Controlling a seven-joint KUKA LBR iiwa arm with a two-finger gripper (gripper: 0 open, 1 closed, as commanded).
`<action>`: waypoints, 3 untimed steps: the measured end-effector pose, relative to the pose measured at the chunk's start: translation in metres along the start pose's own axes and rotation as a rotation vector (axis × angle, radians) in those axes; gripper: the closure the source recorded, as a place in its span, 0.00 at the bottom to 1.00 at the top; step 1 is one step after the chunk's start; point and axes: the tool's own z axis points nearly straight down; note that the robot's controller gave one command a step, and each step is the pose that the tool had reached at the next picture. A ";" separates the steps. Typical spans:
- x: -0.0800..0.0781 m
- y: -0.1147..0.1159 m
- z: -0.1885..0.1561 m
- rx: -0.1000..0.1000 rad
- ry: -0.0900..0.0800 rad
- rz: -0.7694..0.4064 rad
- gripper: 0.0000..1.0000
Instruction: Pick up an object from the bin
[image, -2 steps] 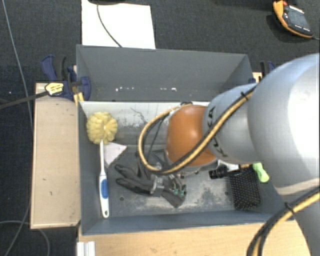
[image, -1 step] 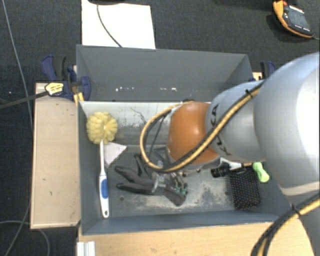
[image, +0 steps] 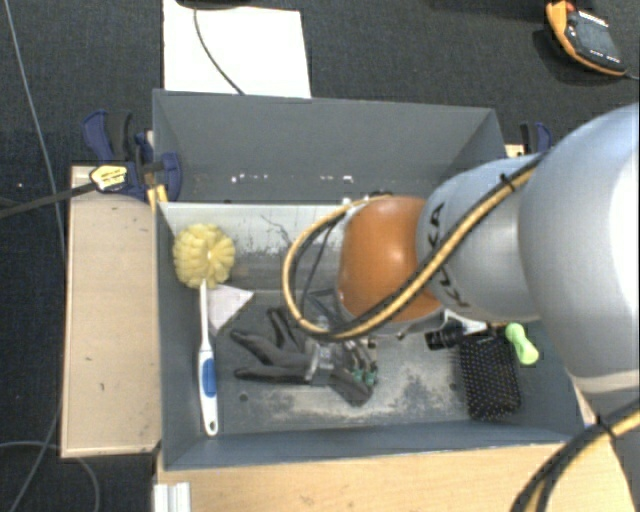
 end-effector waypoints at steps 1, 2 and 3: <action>0.000 0.000 -0.008 0.000 0.001 0.001 1.00; 0.000 0.000 -0.023 0.000 0.001 0.001 1.00; 0.000 0.000 -0.033 0.000 0.002 0.001 1.00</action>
Offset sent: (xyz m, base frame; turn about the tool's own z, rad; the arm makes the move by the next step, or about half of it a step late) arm 0.0006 0.0000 0.0265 0.0003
